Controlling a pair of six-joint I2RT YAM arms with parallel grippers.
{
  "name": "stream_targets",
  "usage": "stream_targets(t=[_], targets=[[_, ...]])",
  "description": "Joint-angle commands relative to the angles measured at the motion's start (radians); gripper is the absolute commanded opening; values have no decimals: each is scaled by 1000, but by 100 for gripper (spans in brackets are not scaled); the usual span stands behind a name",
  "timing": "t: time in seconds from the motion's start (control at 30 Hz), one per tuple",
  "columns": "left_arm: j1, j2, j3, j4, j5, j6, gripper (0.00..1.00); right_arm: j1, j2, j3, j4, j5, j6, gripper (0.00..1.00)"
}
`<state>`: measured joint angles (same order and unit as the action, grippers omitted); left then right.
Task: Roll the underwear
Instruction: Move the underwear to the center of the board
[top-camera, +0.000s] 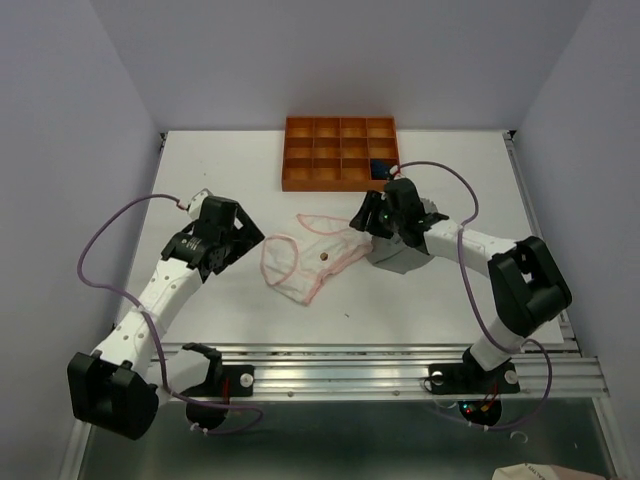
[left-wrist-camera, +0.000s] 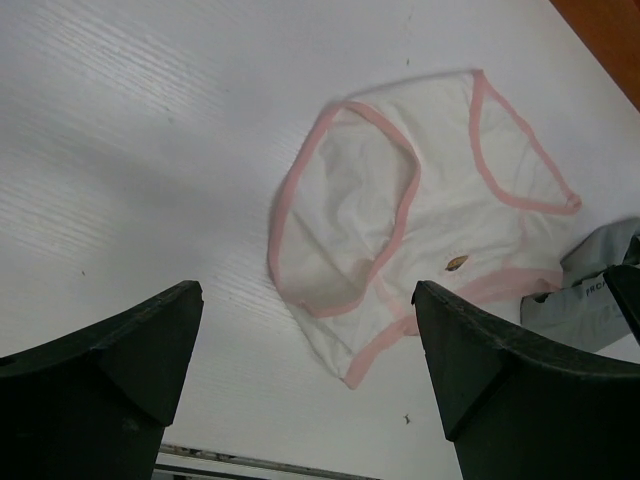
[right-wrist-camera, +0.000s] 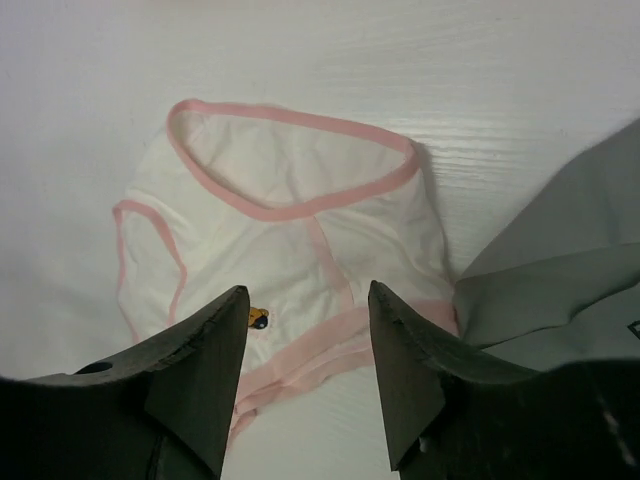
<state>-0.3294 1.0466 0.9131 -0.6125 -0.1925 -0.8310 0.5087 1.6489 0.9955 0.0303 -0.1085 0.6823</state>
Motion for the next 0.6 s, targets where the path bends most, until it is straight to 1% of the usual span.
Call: stream_targets(t=[0.0,0.07,0.1,0.17,0.23,0.27,0.33,0.37,0.4,0.47,0.5,0.53,0.57], targets=[[-14,12,-26,80,88,78,99,19,-55,83,-33,144,-87,61],[-33,7,-58,94,135,90,99,19,-67,92,-107,199,-136,68],[-43,3,-71,91,146,90,99,19,-72,95,-121,207,-162,69],[-89,-8,-130,86,175,63,99,19,-67,100,-154,182,-242,73],[-129,-39,-180,94,212,34,99,19,-43,106,-170,135,-306,75],[-166,-58,-225,100,255,0,99,19,-32,106,-179,121,-332,75],[-212,-82,-288,111,271,-45,99,19,-2,106,-185,118,-365,75],[-245,-97,-308,134,277,-87,98,19,6,106,-181,89,-368,74],[-255,-103,-325,158,283,-101,96,19,15,106,-173,69,-368,72],[-261,-103,-364,224,304,-120,91,19,46,114,-152,40,-357,67],[-263,-96,-365,284,321,-123,87,19,57,124,-144,12,-354,65],[-264,-86,-362,307,321,-123,84,19,67,126,-132,3,-352,64],[-266,-79,-349,327,314,-125,79,19,86,130,-116,-16,-346,58]])
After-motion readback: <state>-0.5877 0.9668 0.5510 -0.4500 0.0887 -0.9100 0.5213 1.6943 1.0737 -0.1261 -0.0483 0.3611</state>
